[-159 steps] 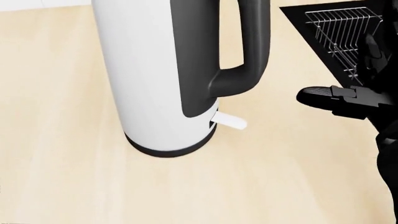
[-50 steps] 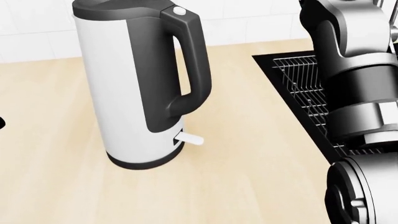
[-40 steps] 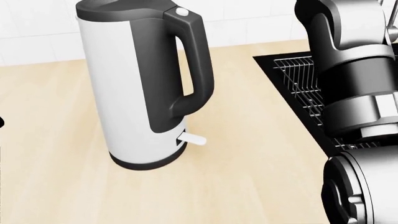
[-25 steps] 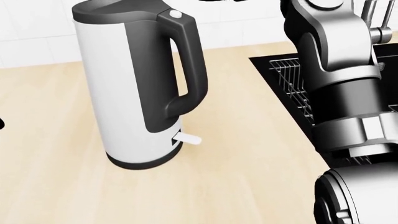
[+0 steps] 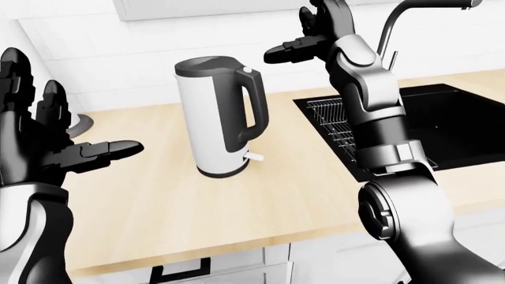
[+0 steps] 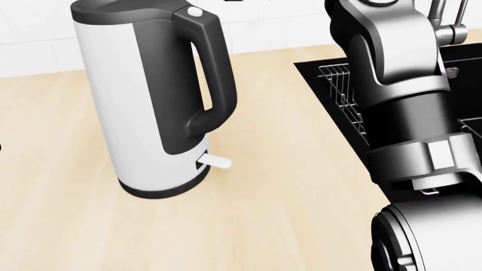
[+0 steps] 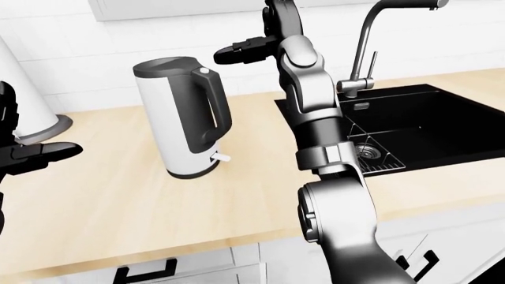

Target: Press the button to open the lid of the electric kettle.

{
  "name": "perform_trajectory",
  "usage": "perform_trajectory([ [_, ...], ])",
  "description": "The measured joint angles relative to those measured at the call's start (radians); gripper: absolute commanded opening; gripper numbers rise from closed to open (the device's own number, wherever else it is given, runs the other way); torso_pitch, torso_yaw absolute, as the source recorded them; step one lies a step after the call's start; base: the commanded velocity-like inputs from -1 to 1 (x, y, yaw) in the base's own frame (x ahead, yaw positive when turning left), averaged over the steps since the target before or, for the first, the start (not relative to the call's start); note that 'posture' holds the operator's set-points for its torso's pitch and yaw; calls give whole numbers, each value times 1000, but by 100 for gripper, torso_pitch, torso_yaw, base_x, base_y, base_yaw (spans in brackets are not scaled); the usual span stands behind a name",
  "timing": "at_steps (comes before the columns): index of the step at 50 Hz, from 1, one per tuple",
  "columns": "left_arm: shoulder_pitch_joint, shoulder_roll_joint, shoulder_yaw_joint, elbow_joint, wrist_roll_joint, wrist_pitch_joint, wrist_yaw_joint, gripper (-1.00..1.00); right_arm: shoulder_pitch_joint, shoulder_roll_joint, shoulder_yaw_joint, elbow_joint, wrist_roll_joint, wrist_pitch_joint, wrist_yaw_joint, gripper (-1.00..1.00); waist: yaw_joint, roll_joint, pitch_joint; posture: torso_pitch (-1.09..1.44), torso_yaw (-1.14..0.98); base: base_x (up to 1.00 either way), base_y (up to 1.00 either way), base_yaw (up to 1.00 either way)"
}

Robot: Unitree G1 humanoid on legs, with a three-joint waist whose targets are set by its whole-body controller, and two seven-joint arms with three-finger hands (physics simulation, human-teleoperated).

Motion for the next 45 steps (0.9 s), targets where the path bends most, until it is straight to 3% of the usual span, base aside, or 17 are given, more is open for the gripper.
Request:
perform_trajectory([
  [15, 9, -3, -1, 7, 0, -7, -2, 100, -13, 33, 7, -27, -9, 25, -6, 100, -2, 3, 0, -32, 0, 0, 0, 0],
  [32, 10, 0, 7, 4, -6, -4, -1, 100, -87, 56, 5, 148, -32, -50, -75, 100, -3, 6, 1, -32, 0, 0, 0, 0],
  [45, 6, 5, 10, -1, -11, 1, 3, 100, -78, 57, 10, 163, -40, -74, -70, 100, 0, 5, 0, -32, 0, 0, 0, 0],
])
